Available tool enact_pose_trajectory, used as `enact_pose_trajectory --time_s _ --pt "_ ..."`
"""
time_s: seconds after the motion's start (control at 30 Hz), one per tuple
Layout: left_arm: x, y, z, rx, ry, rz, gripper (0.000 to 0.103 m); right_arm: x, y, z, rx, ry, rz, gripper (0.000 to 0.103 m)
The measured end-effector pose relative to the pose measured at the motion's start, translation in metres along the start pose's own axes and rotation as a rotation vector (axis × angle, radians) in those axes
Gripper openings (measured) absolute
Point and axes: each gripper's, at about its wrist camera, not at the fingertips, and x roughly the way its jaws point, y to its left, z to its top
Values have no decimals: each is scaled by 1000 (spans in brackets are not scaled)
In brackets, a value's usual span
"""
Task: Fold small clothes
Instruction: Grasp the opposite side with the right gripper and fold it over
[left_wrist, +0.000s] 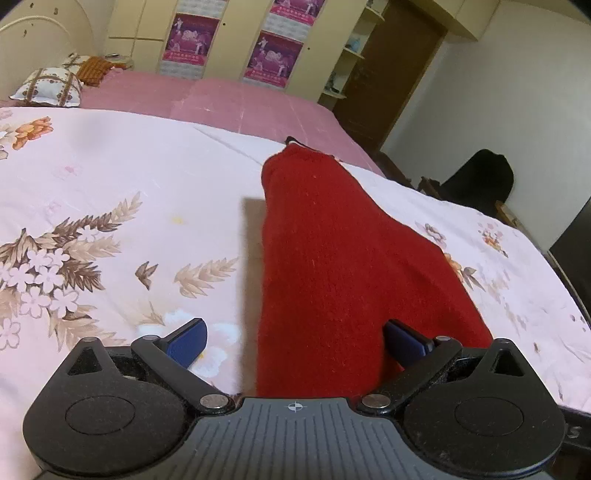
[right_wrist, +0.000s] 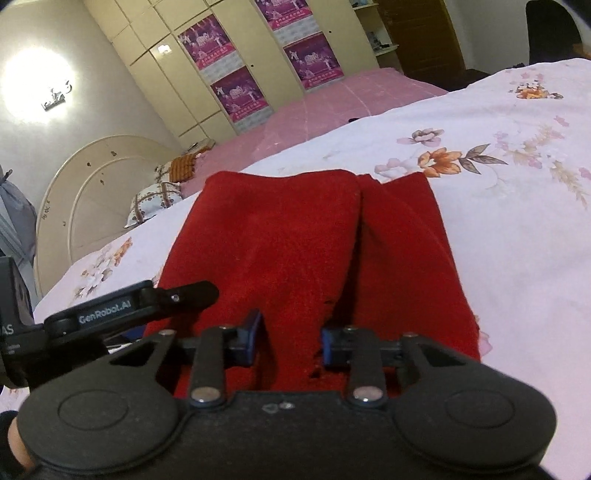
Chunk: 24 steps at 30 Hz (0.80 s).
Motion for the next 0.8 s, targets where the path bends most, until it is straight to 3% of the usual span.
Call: enact_pose_trajectory --time_s 0.07,0.17,0.27,0.4,0.47,0.5,0.57,0.6,0.63,0.8 --pt "1 0 0 1 -2 7 102 9 -3 0 14 16 -1 36" --pt "0 -1 1 -8 -2 13 101 9 3 1 -6 6 12 19" --pt "-12 -7 7 6 -50 7 101 -7 18 3 -103 -60 -7 17" --pt "-18 -21 16 31 -68 -24 101 -36 25 20 -181 -138 -20 17" --pt "-9 -28 13 63 -52 -2 101 -49 19 24 -209 -144 -48 17" --pt "1 -29 9 73 -19 14 102 -50 12 23 -198 -129 -69 18" --pt "20 -24 -2 47 48 5 103 -34 -9 18 -143 -17 -87 21" --pt "21 -23 -4 24 46 2 103 -25 -19 11 -119 20 -119 27" --pt "19 -24 -3 25 45 10 103 -17 -26 1 -131 28 -167 27" --pt "1 -31 17 54 22 2 103 -38 -19 9 -148 -82 -205 30"
